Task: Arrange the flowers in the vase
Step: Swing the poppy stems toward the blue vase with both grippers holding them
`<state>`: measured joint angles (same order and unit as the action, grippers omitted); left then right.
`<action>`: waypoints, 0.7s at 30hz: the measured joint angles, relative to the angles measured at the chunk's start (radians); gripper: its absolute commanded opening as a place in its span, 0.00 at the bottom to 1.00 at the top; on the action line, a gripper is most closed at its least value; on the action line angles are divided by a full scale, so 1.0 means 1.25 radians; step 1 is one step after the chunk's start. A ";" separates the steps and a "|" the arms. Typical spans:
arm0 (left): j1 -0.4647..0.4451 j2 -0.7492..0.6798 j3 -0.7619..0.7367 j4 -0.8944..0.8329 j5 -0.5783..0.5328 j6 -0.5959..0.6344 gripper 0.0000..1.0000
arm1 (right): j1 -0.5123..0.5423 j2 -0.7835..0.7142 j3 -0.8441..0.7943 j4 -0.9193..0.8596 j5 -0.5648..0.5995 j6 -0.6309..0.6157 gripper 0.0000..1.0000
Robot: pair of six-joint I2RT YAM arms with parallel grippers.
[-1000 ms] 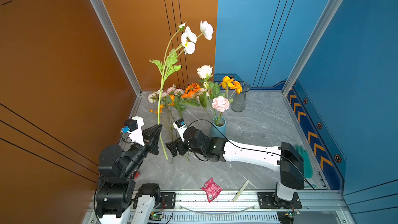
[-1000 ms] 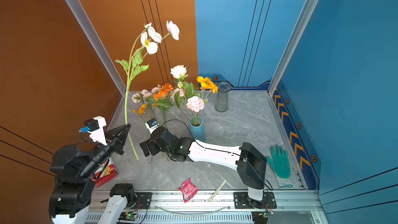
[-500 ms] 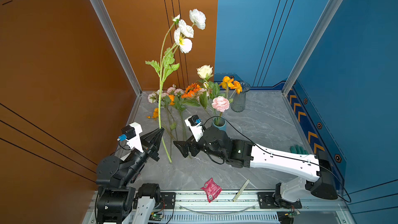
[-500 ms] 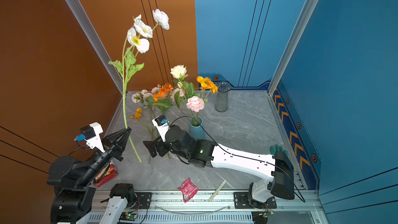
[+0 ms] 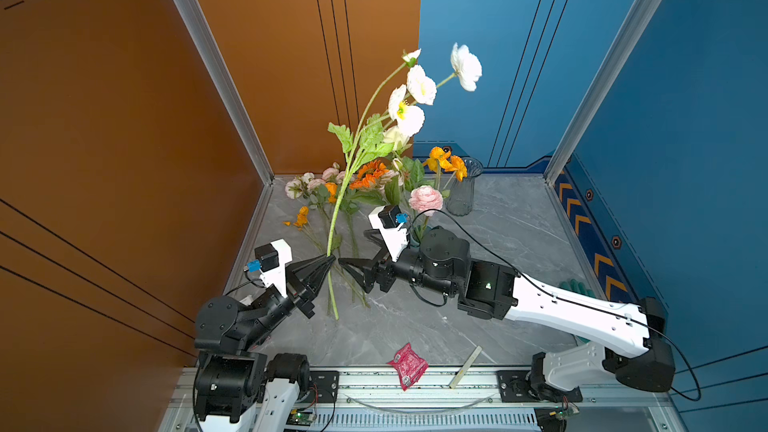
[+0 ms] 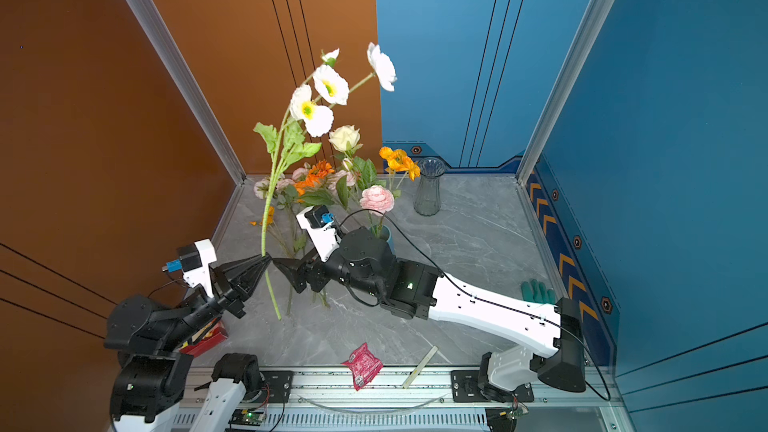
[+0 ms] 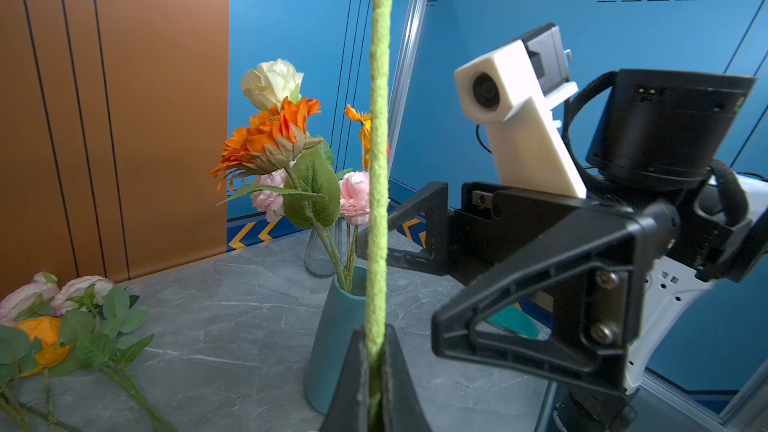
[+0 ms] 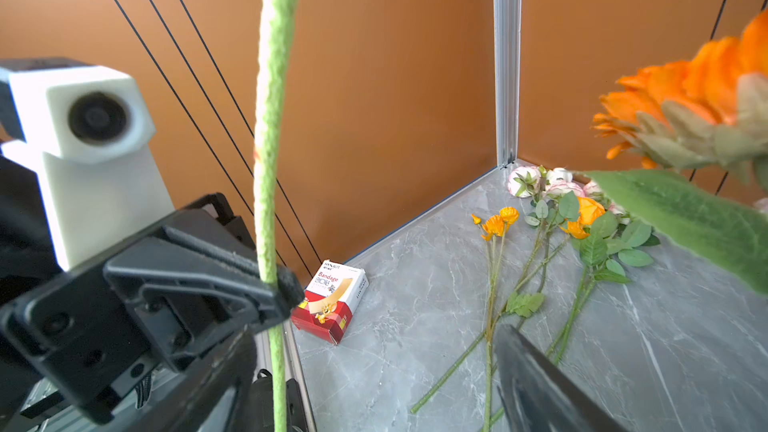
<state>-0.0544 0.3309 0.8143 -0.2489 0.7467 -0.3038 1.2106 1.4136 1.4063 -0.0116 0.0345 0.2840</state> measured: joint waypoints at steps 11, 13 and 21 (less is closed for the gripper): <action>-0.017 -0.001 -0.021 0.015 0.024 0.009 0.00 | -0.008 0.065 0.085 0.046 -0.068 0.005 0.65; -0.019 -0.001 -0.023 0.016 0.026 0.010 0.00 | -0.009 0.081 0.099 0.048 -0.076 0.006 0.56; -0.021 -0.001 -0.032 0.017 0.023 0.019 0.00 | -0.009 0.100 0.104 0.067 -0.103 0.021 0.14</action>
<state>-0.0803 0.3298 0.7746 -0.2272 0.7750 -0.2806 1.1995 1.5383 1.5368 0.0719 -0.0940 0.3103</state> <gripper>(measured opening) 0.063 0.227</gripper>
